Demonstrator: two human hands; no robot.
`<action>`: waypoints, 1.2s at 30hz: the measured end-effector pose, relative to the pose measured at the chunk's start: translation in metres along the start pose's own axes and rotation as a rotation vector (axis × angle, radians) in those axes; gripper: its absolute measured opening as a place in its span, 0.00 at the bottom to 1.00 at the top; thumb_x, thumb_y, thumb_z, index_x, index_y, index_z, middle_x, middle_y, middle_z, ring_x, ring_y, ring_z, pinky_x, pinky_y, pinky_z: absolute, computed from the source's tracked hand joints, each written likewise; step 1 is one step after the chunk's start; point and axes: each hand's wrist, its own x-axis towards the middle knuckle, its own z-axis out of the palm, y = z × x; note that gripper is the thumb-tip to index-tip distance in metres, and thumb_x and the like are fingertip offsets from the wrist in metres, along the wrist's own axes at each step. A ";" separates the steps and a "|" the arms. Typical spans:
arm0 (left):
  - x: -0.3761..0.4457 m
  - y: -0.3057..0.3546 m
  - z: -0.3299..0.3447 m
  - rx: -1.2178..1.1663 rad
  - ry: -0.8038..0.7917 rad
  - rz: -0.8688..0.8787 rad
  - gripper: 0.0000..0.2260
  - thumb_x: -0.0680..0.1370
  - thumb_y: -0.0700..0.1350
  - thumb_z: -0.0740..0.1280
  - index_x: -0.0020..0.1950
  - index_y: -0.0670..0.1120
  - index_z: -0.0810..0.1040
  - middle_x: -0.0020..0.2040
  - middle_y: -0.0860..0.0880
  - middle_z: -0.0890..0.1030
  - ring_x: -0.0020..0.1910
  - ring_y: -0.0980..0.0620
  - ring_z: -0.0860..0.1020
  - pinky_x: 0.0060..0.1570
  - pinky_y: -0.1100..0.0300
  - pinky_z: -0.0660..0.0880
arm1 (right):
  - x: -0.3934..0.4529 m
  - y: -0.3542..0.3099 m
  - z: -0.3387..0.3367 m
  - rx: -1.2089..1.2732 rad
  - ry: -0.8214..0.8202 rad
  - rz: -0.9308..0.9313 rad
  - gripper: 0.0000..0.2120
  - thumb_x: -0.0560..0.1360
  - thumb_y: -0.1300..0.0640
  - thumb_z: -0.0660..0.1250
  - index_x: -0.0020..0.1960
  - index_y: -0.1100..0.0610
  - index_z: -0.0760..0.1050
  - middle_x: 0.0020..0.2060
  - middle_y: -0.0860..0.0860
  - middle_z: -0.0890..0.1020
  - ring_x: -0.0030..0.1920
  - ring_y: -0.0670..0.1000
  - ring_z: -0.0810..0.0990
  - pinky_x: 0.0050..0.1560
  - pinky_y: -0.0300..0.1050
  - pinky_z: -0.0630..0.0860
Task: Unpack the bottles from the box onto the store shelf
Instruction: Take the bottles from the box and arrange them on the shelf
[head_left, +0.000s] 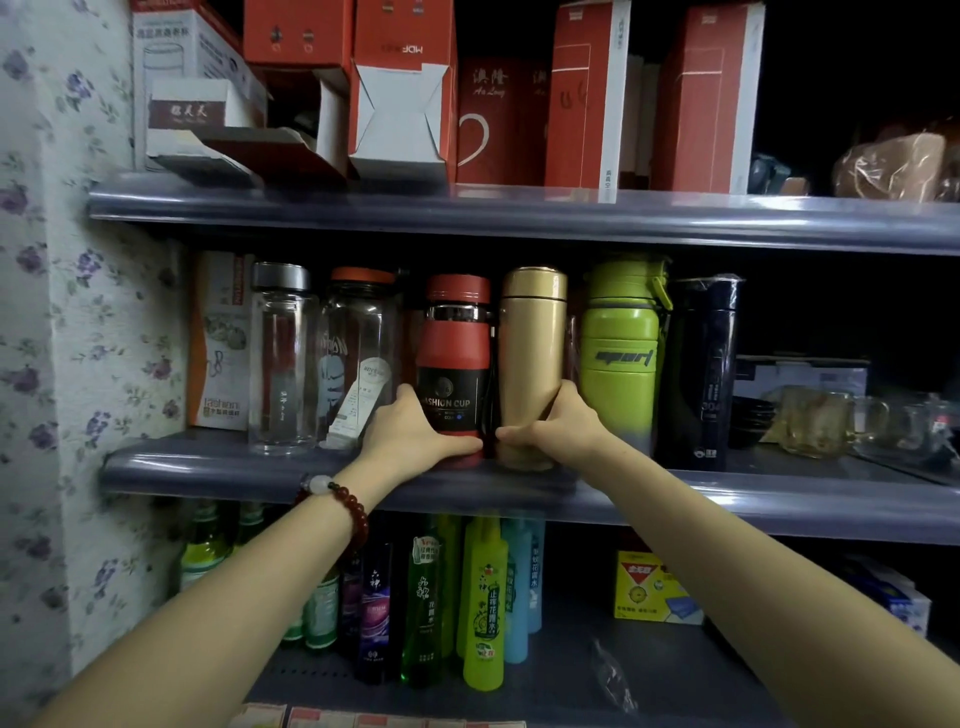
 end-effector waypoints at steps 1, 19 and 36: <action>0.000 -0.001 0.000 0.002 0.000 0.004 0.39 0.58 0.62 0.78 0.61 0.46 0.67 0.60 0.47 0.78 0.59 0.45 0.76 0.56 0.52 0.75 | 0.000 0.000 0.000 -0.004 0.002 -0.003 0.38 0.64 0.55 0.80 0.65 0.59 0.62 0.61 0.56 0.76 0.57 0.56 0.76 0.31 0.38 0.73; -0.027 -0.013 -0.017 0.392 0.034 0.273 0.25 0.75 0.59 0.66 0.61 0.42 0.70 0.57 0.43 0.77 0.55 0.45 0.77 0.49 0.55 0.75 | -0.035 0.001 -0.001 -0.517 0.132 -0.128 0.23 0.71 0.50 0.72 0.58 0.62 0.71 0.56 0.60 0.79 0.54 0.61 0.78 0.45 0.46 0.73; -0.033 -0.042 -0.085 0.490 0.008 0.411 0.16 0.76 0.52 0.66 0.58 0.42 0.78 0.54 0.44 0.79 0.51 0.45 0.79 0.48 0.52 0.77 | -0.073 -0.056 0.057 -0.721 0.173 -0.300 0.05 0.73 0.58 0.64 0.46 0.60 0.75 0.41 0.56 0.78 0.39 0.59 0.76 0.37 0.46 0.72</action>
